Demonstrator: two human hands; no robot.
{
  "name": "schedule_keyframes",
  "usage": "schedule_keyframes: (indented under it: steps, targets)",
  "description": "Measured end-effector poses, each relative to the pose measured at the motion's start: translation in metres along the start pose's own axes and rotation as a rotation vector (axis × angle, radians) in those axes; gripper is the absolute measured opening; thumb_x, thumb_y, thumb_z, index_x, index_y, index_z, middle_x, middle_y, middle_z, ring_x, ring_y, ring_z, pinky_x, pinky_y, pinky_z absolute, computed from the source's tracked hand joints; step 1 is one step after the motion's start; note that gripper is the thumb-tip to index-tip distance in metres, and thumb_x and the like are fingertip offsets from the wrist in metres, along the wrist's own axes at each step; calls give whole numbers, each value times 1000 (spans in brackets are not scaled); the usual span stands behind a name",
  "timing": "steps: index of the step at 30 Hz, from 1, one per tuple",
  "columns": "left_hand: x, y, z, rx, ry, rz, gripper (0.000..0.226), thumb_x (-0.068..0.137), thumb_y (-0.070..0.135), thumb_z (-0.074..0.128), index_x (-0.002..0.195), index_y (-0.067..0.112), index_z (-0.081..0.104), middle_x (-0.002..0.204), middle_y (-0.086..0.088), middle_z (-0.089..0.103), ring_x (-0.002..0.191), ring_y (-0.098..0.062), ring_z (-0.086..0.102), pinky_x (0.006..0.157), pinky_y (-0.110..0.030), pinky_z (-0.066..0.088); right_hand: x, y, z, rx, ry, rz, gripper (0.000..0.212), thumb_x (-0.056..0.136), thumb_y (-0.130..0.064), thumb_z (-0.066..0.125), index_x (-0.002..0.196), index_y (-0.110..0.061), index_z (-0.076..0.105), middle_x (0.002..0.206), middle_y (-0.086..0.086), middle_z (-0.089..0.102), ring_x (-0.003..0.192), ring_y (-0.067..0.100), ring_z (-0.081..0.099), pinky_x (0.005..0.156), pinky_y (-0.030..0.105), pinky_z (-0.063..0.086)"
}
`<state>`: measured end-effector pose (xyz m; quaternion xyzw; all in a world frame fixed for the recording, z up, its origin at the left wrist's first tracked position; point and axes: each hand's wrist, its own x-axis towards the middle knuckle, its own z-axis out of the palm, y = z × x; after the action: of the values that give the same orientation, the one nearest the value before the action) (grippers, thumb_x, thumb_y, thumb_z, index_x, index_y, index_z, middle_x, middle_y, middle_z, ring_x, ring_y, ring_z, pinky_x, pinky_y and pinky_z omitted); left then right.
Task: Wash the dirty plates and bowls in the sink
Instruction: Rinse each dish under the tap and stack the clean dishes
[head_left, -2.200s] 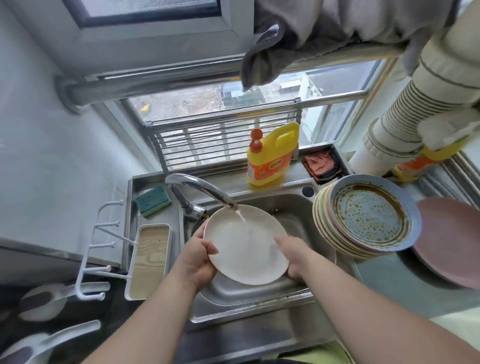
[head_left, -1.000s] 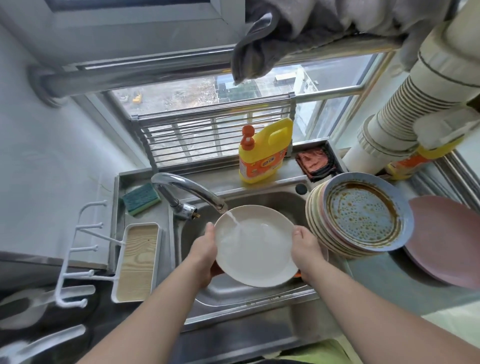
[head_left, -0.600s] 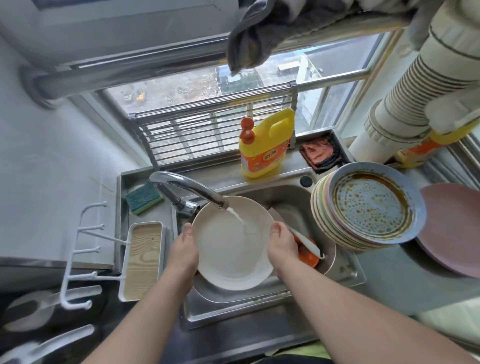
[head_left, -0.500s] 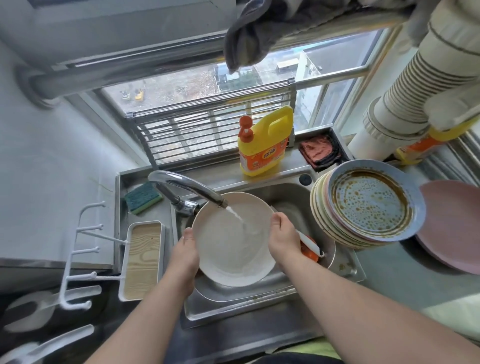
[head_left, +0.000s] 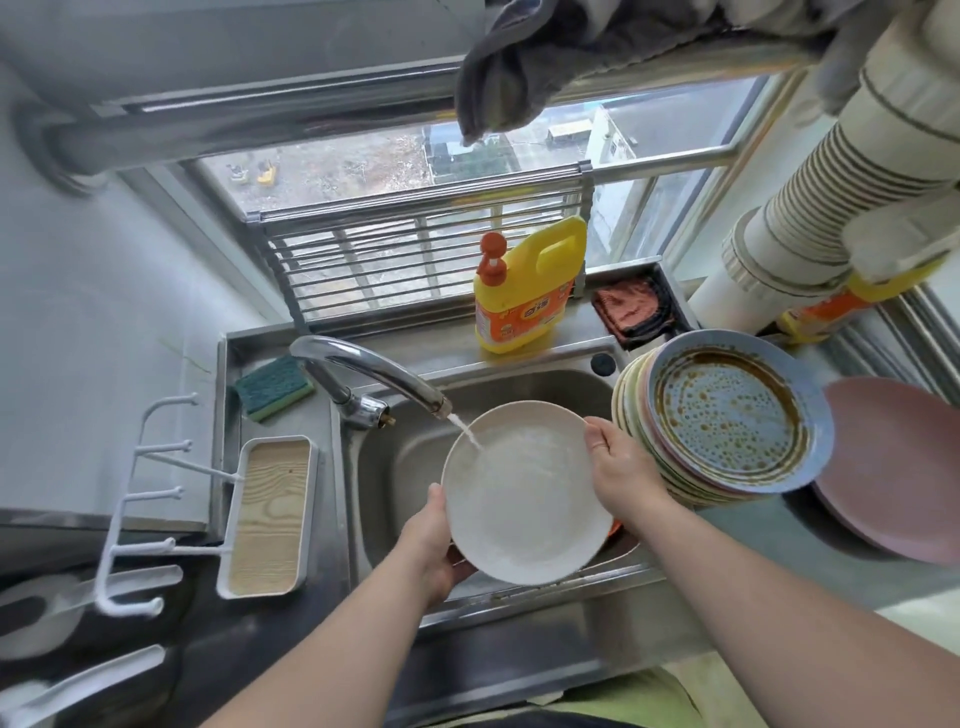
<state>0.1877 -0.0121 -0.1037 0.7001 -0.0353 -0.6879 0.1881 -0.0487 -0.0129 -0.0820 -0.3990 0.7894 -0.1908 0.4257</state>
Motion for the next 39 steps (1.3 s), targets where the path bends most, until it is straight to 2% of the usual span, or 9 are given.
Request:
schedule_keyframes:
  steps: [5,8,11,17,20,23,29,35,39]
  targets:
    - [-8,-8,16,34,-37,-16,34,108,40,52,111,13,73,87,-9,81,87,-33,75,75,-45,64,-16,18,-12,-17,45,73,43,111,-49,36,142,-32,59,133,-5,65,124,24,57,108,47,46]
    - [-11,-12,23,90,-139,-26,14,96,17,67,103,11,78,92,-9,81,82,-32,77,82,-47,65,-22,21,-20,-13,62,104,31,111,-40,40,119,-30,68,109,-4,71,102,24,64,88,41,51]
    - [-3,-20,26,126,-144,-20,16,96,9,65,105,5,77,91,-11,81,76,-30,77,71,-39,63,-25,18,-27,-11,42,170,27,104,-37,43,107,-34,69,92,0,69,87,27,65,71,40,50]
    - [35,-45,28,148,-182,-96,29,100,6,52,117,-2,74,104,-17,80,99,-38,77,94,-51,61,-26,-15,-27,19,-10,222,34,92,-49,46,102,-28,70,99,7,69,94,33,68,75,50,61]
    - [33,-47,28,92,-173,-159,30,101,4,48,114,1,75,98,-14,80,80,-31,79,69,-38,65,-27,-41,-18,-18,-43,218,35,98,-52,44,107,-25,65,105,10,66,94,32,68,70,43,64]
    - [32,-48,30,66,-137,-186,22,101,11,52,105,10,74,80,-6,79,53,-21,72,47,-23,53,-27,-60,-12,-146,-20,150,43,91,-62,38,101,-28,62,102,7,65,95,31,66,85,55,62]
    - [26,-49,36,10,-145,-215,21,101,19,50,108,15,69,86,-7,71,58,-18,63,39,-18,44,-35,-81,-15,-172,25,156,47,86,-67,36,105,-32,60,106,7,64,98,32,65,91,59,60]
    - [17,-40,42,-106,-184,-157,15,101,21,58,99,14,71,74,-2,76,52,-17,69,40,-18,44,-44,-99,-24,-189,42,89,41,102,-50,45,139,-36,54,119,1,56,103,23,60,69,35,58]
    - [16,-40,40,-89,-175,-197,16,101,22,60,100,12,72,74,-2,75,45,-14,65,39,-17,45,-43,-96,-22,-191,33,71,40,98,-56,44,131,-38,55,119,2,61,102,25,62,86,48,62]
